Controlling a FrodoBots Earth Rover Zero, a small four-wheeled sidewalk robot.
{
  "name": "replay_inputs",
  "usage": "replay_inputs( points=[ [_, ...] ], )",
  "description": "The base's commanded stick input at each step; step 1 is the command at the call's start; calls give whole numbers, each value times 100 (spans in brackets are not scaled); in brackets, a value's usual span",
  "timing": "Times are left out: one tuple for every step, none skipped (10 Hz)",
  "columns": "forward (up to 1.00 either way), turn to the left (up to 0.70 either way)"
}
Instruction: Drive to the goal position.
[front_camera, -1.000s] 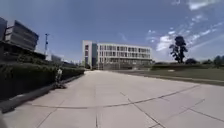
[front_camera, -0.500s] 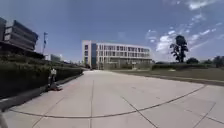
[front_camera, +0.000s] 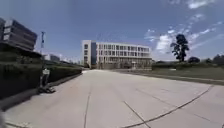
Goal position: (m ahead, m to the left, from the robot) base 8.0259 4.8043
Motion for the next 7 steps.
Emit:
replay_inputs(
  points=[
    [70, 0],
    [70, 0],
    [70, 0],
    [70, 0],
    [70, 0],
    [70, 0],
    [70, 0]
  ],
)
